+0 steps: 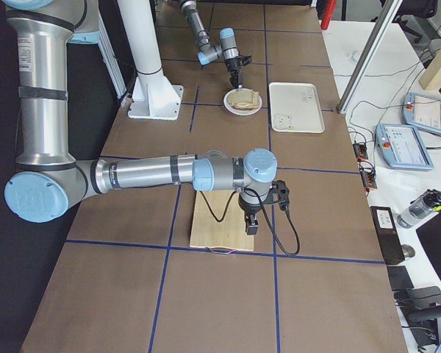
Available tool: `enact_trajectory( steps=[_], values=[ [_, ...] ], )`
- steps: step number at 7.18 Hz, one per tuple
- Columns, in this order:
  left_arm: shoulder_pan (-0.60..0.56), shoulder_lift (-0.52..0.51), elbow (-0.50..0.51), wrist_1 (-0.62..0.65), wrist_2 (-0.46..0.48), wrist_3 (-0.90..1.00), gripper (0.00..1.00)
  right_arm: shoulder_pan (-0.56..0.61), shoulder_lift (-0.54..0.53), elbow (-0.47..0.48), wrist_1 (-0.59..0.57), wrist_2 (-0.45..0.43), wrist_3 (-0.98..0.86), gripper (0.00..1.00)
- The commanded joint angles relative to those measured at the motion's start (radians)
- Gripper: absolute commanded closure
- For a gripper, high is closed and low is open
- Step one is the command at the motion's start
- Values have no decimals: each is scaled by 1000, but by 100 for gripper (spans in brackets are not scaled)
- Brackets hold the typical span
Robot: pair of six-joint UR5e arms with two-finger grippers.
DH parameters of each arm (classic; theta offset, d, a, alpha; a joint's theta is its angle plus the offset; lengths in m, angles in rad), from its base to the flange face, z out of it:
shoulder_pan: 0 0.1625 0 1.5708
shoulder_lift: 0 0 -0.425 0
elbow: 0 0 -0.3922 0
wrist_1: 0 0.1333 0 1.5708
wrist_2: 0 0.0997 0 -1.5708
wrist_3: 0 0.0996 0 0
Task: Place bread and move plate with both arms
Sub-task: 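Slide the plate with the left gripper onto the white bear tray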
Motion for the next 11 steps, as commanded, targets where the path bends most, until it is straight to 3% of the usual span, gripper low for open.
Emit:
enact_trajectory(
  steps=[1, 6, 7, 8, 11],
  values=[
    [-4, -1, -8, -2, -2, -32, 93, 0, 0, -1, 0, -1, 0, 0],
    [-23, -16, -53, -71, 5, -120, 97, 0, -8, 1, 2, -5, -2, 0],
    [-30, -30, -51, -92, 41, -140, 98, 0, -8, -1, 2, -5, -2, 0],
    [-29, -62, -24, -102, 93, -144, 98, 3, -8, 1, 2, -5, -2, 0],
    [-82, -242, 201, -102, 230, -171, 98, 5, -9, 1, 2, -4, -2, 0]
  ],
)
